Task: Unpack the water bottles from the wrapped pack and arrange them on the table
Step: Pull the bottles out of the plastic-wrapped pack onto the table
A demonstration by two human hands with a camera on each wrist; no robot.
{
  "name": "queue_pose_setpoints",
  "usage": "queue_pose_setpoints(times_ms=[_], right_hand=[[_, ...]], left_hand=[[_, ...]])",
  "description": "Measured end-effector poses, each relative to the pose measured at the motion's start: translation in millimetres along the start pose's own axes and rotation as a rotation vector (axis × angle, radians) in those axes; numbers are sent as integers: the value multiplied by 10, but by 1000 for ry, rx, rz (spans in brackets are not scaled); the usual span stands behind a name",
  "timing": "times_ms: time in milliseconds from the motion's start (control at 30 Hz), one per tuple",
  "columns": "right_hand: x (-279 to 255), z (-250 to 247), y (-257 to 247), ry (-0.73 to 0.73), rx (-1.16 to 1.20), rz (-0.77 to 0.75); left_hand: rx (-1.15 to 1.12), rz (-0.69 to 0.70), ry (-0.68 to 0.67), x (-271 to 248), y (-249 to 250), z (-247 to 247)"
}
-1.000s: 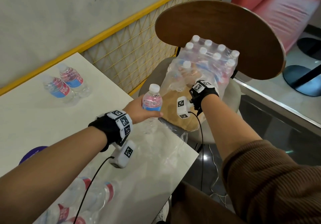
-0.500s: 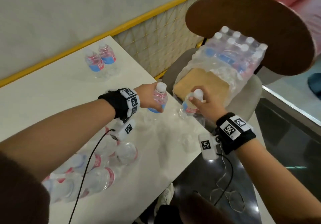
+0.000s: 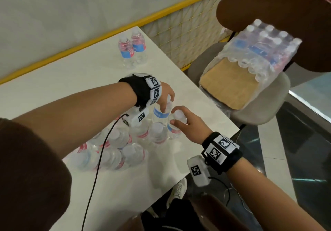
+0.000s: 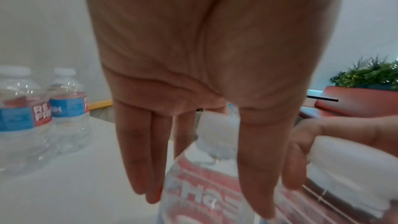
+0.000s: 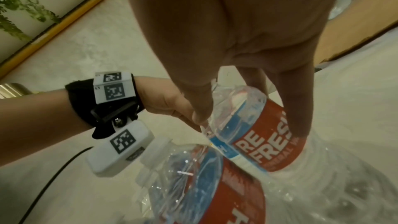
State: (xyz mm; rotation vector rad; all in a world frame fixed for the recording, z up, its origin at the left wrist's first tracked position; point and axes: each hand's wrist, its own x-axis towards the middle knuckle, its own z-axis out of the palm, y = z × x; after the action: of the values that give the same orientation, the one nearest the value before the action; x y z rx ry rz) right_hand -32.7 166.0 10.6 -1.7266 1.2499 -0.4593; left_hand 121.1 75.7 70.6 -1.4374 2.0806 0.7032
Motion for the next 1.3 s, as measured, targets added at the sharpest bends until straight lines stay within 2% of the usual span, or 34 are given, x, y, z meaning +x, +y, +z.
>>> queue_pose_setpoints(times_ms=[267,433,633,800,867,933,1100,1200,1300], right_hand=[[114,161,-48,54,37,49],[210,229,-107,68,54,81],[300,328,-213,14,66,55],[324,357,-239,-27,76,64],[313,277,-198,-47,89,94],[295,104,-116,-11,129,135],[289,-536,161,278,302,294],[305,-885,326,426,356,320],[316,-1162,501,509,378,344]], left_hand=[[30,0,-5,-228,-35,-78],[-101,-79,-156,-296,-170,-24],[-118,-105,-189,-317,-266,-67],[20,-123,-195,-373,-215,-112],[187,-123,-121,-363,-169,-129],[251,-105,17,-336,-70,-207],[58,47,403,-111,341,-551],[-21,102,452,145,691,-649],[-125,129,502,488,954,-679]])
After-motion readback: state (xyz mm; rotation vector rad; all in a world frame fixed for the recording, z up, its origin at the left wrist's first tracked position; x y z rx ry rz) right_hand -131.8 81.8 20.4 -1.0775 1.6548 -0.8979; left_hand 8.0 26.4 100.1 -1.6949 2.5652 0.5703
